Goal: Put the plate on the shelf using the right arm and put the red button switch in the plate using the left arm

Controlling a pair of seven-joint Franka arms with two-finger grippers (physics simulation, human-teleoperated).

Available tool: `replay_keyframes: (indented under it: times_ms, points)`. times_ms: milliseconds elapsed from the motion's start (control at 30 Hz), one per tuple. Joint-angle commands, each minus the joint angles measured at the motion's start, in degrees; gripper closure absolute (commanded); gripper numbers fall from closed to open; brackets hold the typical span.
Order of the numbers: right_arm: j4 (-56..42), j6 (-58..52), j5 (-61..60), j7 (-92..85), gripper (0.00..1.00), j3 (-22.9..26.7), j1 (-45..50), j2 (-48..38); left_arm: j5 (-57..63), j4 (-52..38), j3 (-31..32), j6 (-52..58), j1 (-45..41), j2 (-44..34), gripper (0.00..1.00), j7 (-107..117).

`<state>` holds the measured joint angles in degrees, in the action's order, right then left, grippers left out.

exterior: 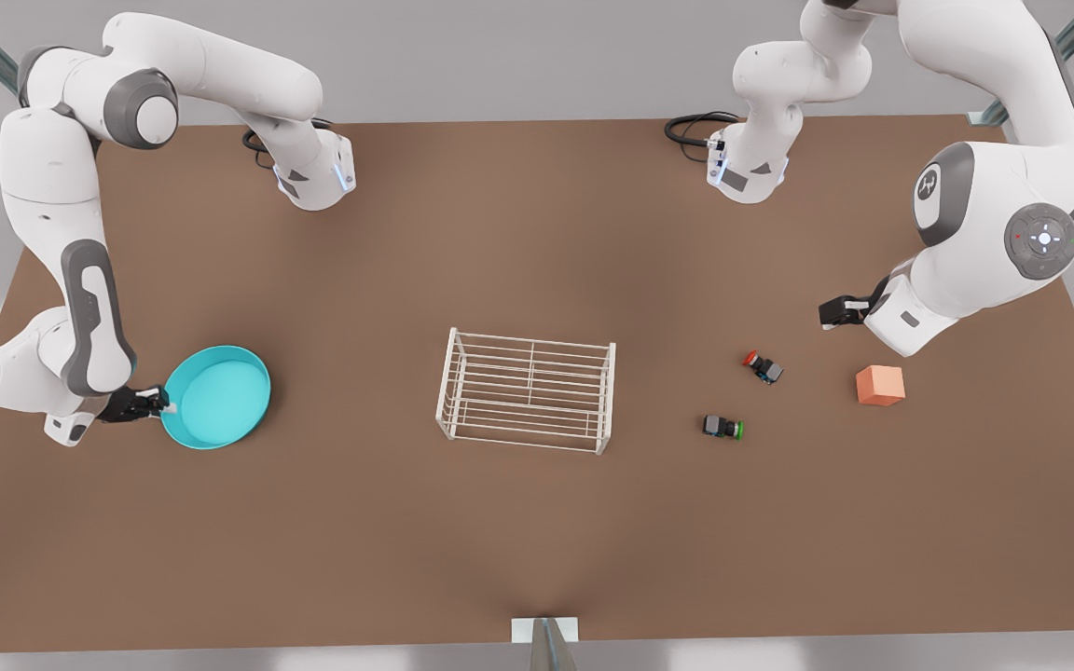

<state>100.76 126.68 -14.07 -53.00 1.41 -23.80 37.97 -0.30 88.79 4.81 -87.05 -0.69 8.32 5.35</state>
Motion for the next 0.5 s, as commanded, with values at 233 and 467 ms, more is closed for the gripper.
replay_keyframes:
  times_ms: [233, 467]
  points:
    - [0.1, -1.8, -0.3, -4.1, 0.79, -0.1, 0.3, 0.6, 0.0, 0.0, 0.0, 0.0, 0.0, -0.1, 0.00, 0.1]
    - [0.0, -8.5, -0.3, -4.0, 0.87, -0.4, 0.6, -3.6, 0.0, 0.2, 0.0, 0.0, 0.0, -0.1, 0.00, 0.1]
